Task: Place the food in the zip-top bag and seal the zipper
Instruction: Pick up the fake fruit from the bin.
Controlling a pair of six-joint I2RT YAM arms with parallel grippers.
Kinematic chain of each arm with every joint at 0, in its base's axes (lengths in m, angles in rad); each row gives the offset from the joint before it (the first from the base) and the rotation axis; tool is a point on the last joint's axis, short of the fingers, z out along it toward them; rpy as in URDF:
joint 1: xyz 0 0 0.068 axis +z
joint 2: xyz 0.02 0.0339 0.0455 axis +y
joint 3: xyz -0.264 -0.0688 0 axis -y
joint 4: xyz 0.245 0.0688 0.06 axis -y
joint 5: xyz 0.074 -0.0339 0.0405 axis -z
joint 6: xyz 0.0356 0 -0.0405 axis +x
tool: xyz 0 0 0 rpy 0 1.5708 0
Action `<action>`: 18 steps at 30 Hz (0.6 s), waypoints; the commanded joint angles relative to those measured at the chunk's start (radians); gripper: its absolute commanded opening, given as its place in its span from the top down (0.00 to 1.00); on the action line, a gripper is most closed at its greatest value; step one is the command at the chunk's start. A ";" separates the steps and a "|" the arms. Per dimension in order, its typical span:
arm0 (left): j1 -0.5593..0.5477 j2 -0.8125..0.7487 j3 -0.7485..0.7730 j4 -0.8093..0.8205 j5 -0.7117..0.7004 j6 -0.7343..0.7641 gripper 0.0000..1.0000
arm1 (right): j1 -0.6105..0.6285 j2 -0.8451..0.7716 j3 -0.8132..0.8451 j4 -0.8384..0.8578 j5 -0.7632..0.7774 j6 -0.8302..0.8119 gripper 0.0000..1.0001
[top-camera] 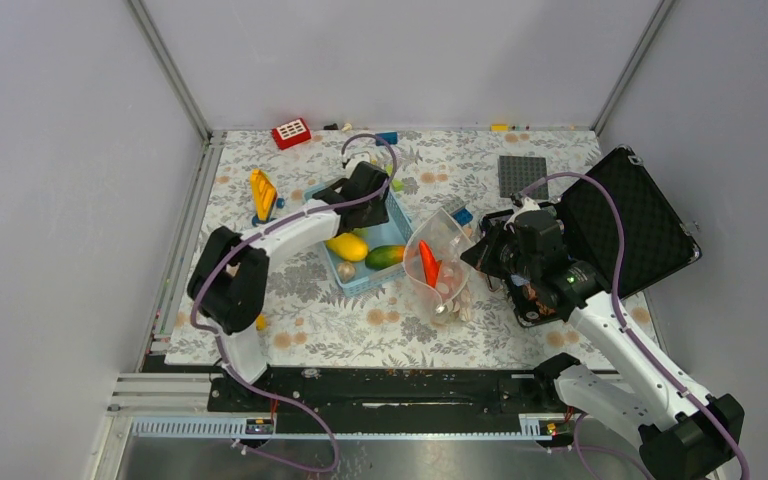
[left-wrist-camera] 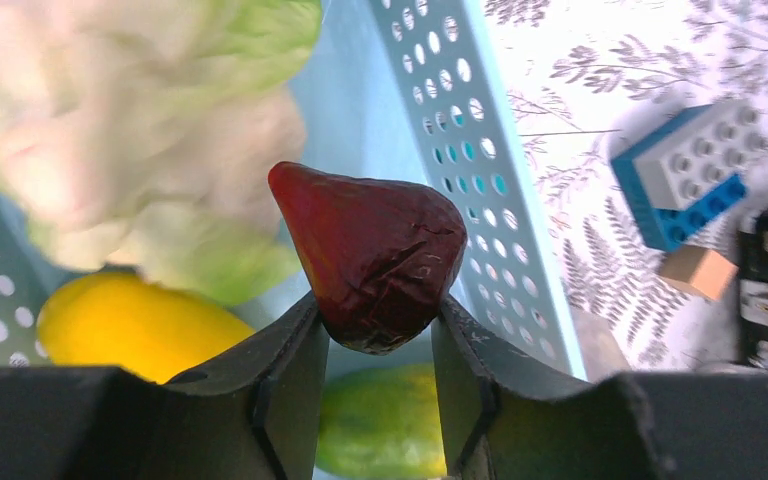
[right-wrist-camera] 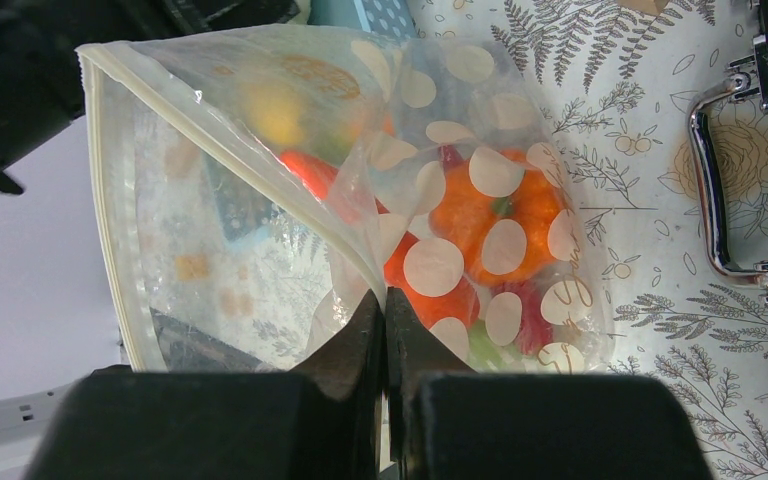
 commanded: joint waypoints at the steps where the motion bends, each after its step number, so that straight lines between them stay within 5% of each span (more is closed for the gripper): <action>1: -0.013 -0.136 -0.061 0.054 -0.005 0.011 0.79 | -0.009 0.006 0.017 -0.004 -0.001 -0.014 1.00; 9: -0.075 -0.422 -0.157 0.064 0.023 0.079 0.80 | -0.008 0.032 0.086 -0.056 -0.043 -0.075 1.00; 18: -0.247 -0.619 -0.165 0.197 0.301 0.252 0.86 | -0.009 0.072 0.215 -0.175 -0.063 -0.180 1.00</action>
